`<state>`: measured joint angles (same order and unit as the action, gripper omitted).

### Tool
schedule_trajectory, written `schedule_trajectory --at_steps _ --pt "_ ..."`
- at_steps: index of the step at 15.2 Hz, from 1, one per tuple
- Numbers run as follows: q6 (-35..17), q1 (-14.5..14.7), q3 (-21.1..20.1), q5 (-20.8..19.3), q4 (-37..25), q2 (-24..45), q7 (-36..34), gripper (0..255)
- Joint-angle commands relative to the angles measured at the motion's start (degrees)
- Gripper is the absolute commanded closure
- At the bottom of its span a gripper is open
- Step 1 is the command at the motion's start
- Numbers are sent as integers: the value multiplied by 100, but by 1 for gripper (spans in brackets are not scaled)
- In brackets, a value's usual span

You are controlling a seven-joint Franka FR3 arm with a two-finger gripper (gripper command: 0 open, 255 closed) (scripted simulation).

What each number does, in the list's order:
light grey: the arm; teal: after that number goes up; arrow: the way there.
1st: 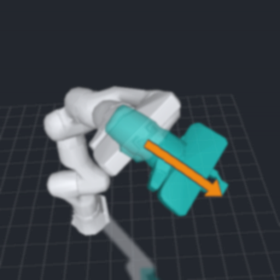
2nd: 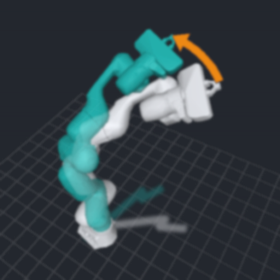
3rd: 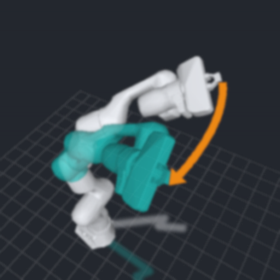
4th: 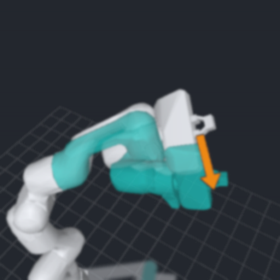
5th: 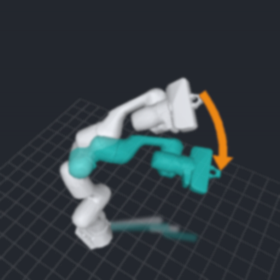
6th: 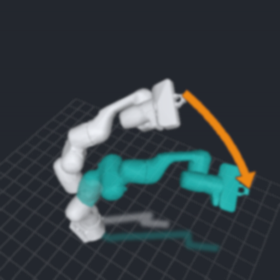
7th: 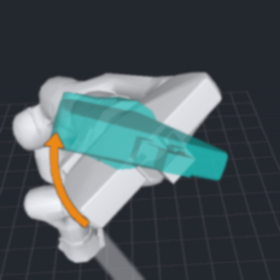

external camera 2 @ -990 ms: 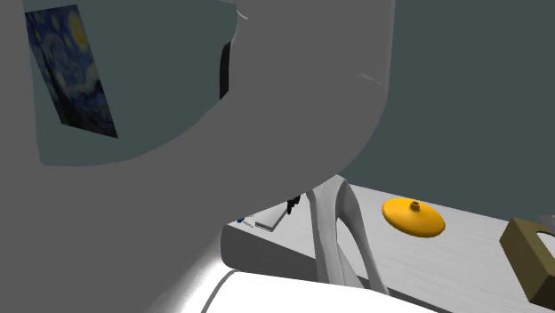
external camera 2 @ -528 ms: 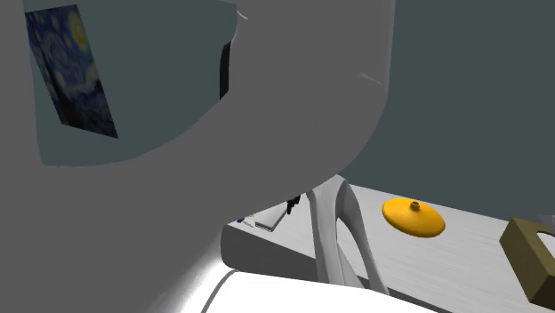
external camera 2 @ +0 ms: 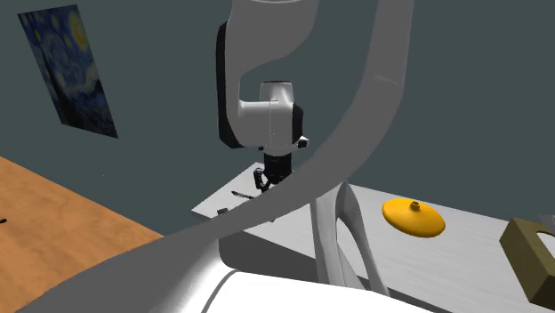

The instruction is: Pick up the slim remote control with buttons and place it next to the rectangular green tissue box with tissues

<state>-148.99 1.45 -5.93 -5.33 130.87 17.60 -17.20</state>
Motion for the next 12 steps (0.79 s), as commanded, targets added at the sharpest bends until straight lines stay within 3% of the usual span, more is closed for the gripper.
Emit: schedule_trajectory --at_steps 1,12 --pt "128 -5 -21 33 11 -140 14 255" --pt "899 -50 -91 212 -72 -833 150 255"
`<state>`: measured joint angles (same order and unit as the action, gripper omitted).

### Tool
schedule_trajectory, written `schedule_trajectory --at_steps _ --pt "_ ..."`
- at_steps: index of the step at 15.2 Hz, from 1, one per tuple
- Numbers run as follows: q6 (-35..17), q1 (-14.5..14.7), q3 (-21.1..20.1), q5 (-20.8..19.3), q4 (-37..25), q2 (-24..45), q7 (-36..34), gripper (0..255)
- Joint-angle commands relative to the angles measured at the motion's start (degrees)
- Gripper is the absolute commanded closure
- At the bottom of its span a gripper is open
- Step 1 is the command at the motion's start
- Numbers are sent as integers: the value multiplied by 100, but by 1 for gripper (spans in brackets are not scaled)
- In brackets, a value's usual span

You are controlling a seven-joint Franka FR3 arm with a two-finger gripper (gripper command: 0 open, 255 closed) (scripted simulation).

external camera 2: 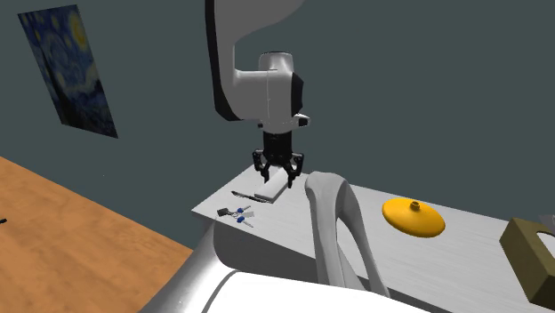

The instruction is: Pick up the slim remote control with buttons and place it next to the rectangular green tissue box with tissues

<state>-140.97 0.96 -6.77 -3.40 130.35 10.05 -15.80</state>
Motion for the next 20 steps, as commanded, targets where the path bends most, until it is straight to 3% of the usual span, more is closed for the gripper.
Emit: schedule_trajectory --at_steps 1,20 --pt "169 -3 -12 33 -35 -136 21 255" --pt "1578 -20 -35 225 -565 -1024 172 255"
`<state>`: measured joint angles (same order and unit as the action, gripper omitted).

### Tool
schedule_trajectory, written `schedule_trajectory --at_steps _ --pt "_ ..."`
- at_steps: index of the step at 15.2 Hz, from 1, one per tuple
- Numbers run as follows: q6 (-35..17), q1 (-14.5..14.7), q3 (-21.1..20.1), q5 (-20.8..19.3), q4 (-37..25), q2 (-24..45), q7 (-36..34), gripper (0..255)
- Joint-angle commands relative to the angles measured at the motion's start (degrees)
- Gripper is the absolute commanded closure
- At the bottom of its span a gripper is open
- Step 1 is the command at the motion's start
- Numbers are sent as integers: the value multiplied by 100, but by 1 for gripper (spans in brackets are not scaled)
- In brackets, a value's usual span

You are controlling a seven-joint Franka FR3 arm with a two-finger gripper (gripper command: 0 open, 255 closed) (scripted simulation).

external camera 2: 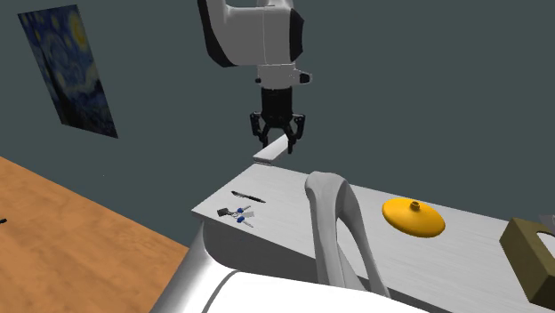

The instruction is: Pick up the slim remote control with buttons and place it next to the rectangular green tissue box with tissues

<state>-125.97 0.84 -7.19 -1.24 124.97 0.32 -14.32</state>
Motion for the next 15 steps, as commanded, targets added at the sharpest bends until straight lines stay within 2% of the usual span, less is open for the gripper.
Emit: schedule_trajectory --at_steps 1,5,15 --pt "153 -9 8 16 -68 -86 29 255" --pt "396 -10 10 34 -205 -193 45 255" --pt "366 -696 743 33 -162 -226 1464 255"
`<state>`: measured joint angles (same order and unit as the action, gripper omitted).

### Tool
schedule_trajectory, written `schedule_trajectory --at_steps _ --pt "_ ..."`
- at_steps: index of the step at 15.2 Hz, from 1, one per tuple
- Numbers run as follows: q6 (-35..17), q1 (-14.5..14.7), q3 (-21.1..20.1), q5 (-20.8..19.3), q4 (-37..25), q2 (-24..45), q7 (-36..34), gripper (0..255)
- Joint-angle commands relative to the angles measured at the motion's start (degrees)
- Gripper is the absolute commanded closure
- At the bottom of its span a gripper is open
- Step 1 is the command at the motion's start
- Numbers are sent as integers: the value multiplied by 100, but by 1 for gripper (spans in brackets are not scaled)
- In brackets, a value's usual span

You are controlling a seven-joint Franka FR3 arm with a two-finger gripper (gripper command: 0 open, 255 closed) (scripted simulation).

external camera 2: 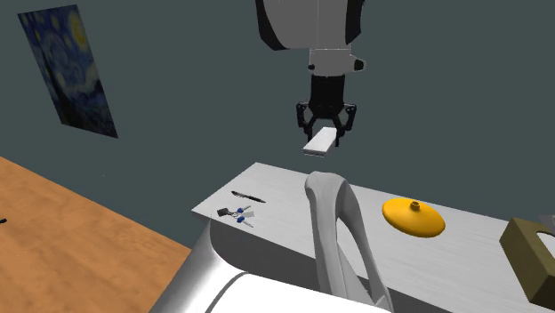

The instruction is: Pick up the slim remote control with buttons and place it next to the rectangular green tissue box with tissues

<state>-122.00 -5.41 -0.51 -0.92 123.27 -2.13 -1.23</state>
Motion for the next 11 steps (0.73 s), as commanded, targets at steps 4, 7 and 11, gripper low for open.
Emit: schedule_trajectory --at_steps 4,7,11 --pt "-11 -341 363 9 -158 156 717 255" --pt "20 -545 566 32 -351 314 1137 255" --pt "86 -819 819 93 -700 595 1693 255"
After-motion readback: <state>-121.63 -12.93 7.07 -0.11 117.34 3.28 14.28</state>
